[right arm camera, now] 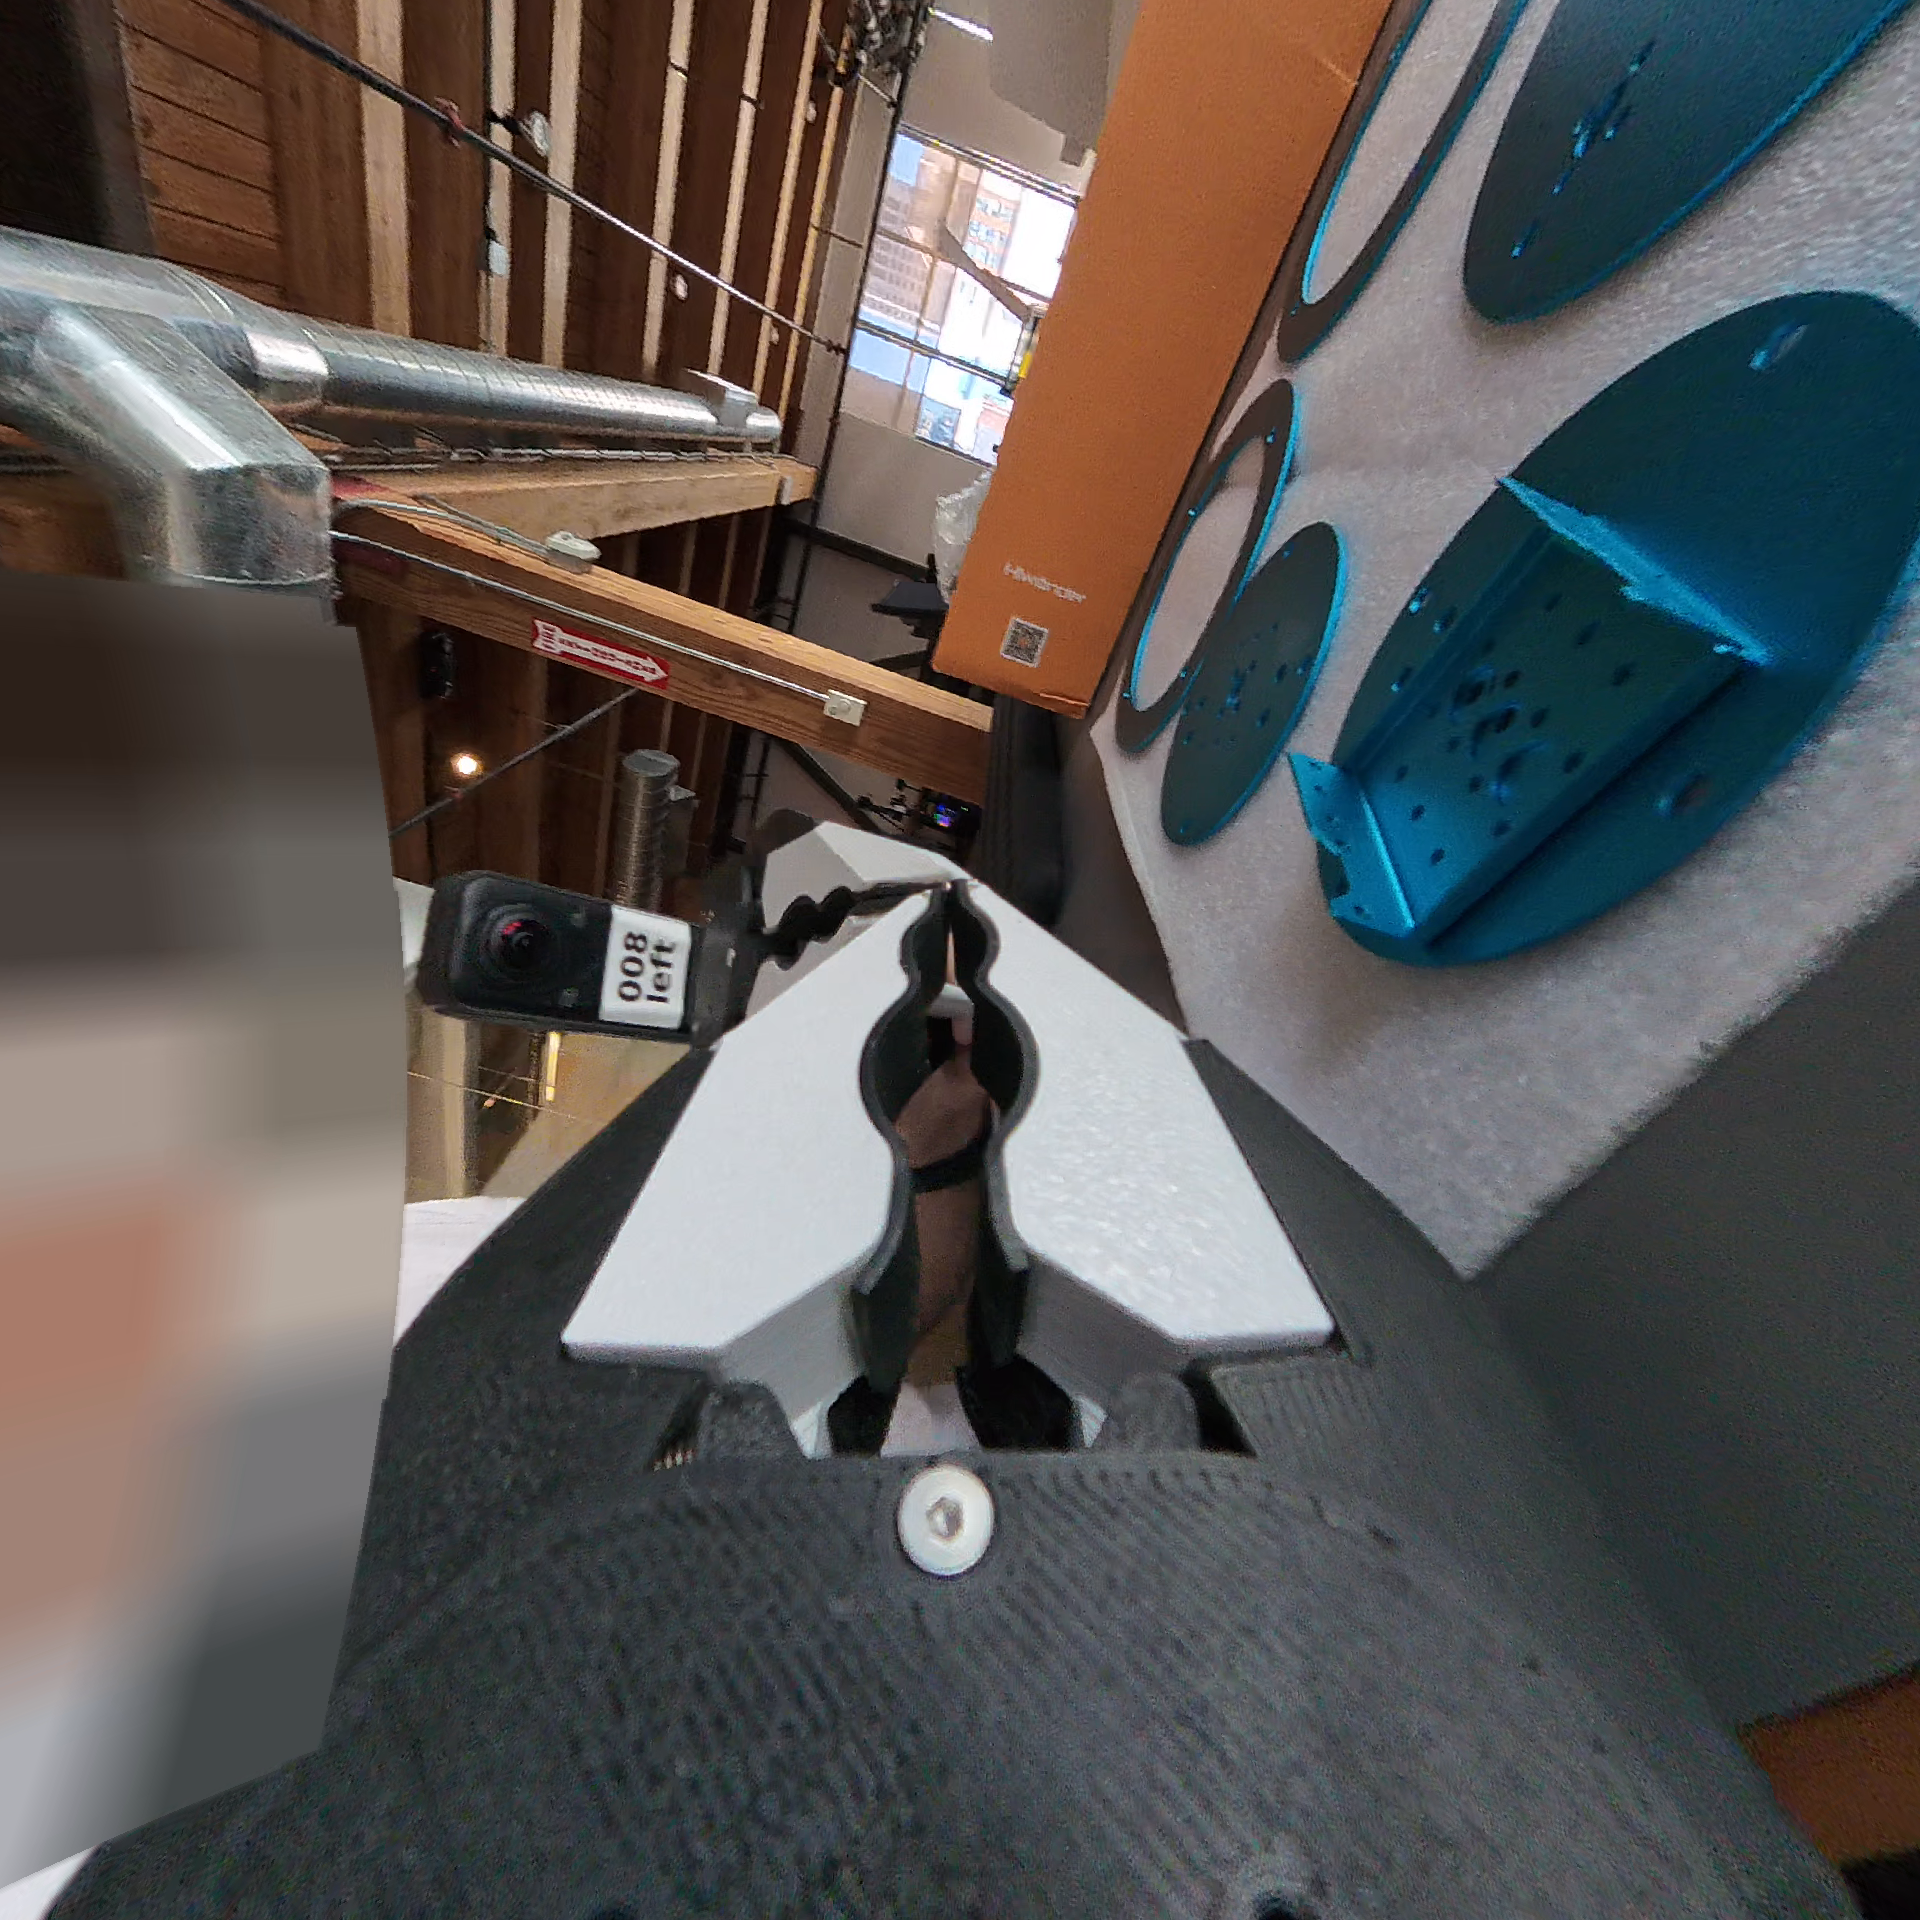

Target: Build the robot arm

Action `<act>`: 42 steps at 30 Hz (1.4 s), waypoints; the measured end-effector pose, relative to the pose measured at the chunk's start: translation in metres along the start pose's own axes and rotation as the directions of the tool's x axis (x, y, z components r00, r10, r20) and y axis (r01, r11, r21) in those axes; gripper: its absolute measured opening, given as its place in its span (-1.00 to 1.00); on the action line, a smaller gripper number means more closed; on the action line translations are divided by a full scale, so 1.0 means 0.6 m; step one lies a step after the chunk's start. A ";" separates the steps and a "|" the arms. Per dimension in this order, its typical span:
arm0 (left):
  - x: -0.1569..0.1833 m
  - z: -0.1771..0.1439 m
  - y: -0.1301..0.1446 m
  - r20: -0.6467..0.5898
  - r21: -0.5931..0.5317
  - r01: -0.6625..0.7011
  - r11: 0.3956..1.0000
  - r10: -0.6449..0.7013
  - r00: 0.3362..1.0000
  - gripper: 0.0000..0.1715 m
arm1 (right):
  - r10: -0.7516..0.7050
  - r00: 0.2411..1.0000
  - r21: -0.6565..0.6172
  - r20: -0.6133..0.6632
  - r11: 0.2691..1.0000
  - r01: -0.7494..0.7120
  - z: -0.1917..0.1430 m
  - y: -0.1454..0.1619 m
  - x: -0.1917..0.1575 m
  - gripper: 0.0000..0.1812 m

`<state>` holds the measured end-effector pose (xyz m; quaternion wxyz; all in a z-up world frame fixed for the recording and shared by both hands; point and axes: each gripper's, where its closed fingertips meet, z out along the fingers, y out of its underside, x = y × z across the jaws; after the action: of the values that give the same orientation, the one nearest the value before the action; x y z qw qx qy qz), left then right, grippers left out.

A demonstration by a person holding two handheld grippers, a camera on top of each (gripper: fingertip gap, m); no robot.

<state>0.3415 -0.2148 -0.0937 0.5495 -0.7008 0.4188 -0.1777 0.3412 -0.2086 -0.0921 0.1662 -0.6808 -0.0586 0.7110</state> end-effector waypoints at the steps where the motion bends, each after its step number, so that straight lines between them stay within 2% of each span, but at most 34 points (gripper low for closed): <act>1: -0.001 0.001 0.009 -0.005 -0.028 0.004 1.000 -0.004 1.000 -1.00 | -0.024 0.999 -0.016 -0.032 1.000 0.024 -0.002 0.000 0.006 -1.00; 5: 0.001 0.005 0.039 -0.067 -0.119 -0.002 0.993 -0.006 0.998 -1.00 | -0.195 0.966 -0.163 -0.172 0.972 0.167 -0.007 0.011 0.030 -1.00; 7: 0.000 0.004 0.047 -0.091 -0.149 -0.013 0.989 -0.001 0.996 -1.00 | -0.354 0.913 -0.290 -0.203 0.912 0.290 -0.009 0.020 0.040 -1.00; 9: -0.003 0.003 0.051 -0.104 -0.165 -0.017 0.986 -0.001 0.995 -1.00 | -0.541 0.817 -0.449 -0.197 0.791 0.415 -0.012 0.035 0.055 -1.00; 11: -0.007 0.005 0.058 -0.113 -0.193 -0.010 0.981 -0.012 0.994 -1.00 | -0.715 0.668 -0.599 -0.206 0.632 0.492 -0.023 0.041 0.081 -1.00; 13: -0.002 0.008 0.064 -0.146 -0.216 -0.001 0.976 -0.031 0.989 -1.00 | -0.802 0.579 -0.655 -0.144 0.516 0.552 -0.021 0.047 0.083 -1.00; 15: -0.002 0.011 0.068 -0.157 -0.231 0.011 0.973 -0.048 0.986 -1.00 | -0.845 0.524 -0.691 -0.108 0.443 0.572 -0.024 0.049 0.085 -1.00; 23: -0.004 0.016 0.064 -0.211 -0.284 0.001 0.959 -0.064 0.975 -1.00 | -0.906 0.420 -0.748 -0.055 0.316 0.584 -0.044 0.026 0.081 -1.00; 27: -0.002 0.035 0.057 -0.247 -0.280 0.042 0.959 -0.114 0.962 -1.00 | -0.936 0.346 -0.757 0.069 0.177 0.628 -0.050 0.025 0.082 -1.00; 29: -0.001 0.044 0.055 -0.252 -0.285 0.069 0.956 -0.144 0.957 -0.98 | -0.932 0.334 -0.751 0.141 0.119 0.649 -0.053 0.034 0.081 -0.95; 32: 0.001 0.051 0.059 -0.252 -0.308 0.093 0.947 -0.176 0.952 -0.94 | -0.932 0.315 -0.729 0.181 0.087 0.679 -0.057 0.032 0.078 -0.90; 34: 0.009 0.053 0.066 -0.276 -0.343 0.071 0.937 -0.173 0.945 -0.89 | -0.932 0.322 -0.731 0.165 0.104 0.674 -0.065 0.021 0.084 -0.90; 37: 0.014 0.055 0.078 -0.290 -0.405 0.020 0.914 -0.149 0.945 -0.86 | -0.906 0.395 -0.693 0.149 0.190 0.696 -0.068 0.018 0.081 -0.92; 39: 0.012 0.057 0.067 -0.280 -0.406 0.057 0.912 -0.184 0.942 -0.85 | -0.892 0.432 -0.679 0.136 0.233 0.696 -0.072 0.017 0.080 -0.94; 42: 0.011 0.059 0.052 -0.263 -0.393 0.099 0.914 -0.215 0.941 -0.84 | -0.843 0.533 -0.667 0.070 0.357 0.654 -0.067 0.018 0.075 -0.97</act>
<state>0.3580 -0.1993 -0.1352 0.3193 -0.7891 0.4652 -0.2429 0.3784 -0.2103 -0.1410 0.2471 -0.6823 -0.5718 0.3827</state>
